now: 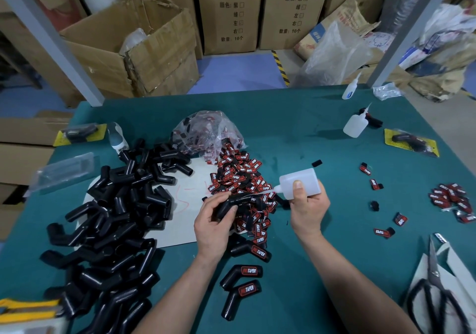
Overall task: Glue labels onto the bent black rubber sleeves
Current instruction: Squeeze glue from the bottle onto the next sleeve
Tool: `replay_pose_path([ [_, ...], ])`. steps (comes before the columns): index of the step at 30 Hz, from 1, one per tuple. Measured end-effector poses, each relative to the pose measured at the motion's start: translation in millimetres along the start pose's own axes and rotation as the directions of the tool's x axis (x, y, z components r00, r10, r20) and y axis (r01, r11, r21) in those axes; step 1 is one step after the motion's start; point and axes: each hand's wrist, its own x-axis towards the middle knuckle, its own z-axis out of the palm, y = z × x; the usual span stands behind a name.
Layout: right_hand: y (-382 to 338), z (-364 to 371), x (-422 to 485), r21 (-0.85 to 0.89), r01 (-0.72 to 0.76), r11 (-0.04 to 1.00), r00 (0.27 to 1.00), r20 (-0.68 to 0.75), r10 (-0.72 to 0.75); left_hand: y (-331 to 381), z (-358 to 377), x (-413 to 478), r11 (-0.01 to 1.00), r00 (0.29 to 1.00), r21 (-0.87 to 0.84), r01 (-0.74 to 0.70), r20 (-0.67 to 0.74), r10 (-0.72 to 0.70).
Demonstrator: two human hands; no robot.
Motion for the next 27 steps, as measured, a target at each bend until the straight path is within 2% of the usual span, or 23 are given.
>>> replay_pose_path([
  [27, -1.4, -0.1, 1.0, 0.013, 0.034, 0.999, 0.999, 0.001, -0.034, 0.1, 0.1, 1.1, 1.000, 1.000, -0.006, -0.025, -0.012, 0.025],
])
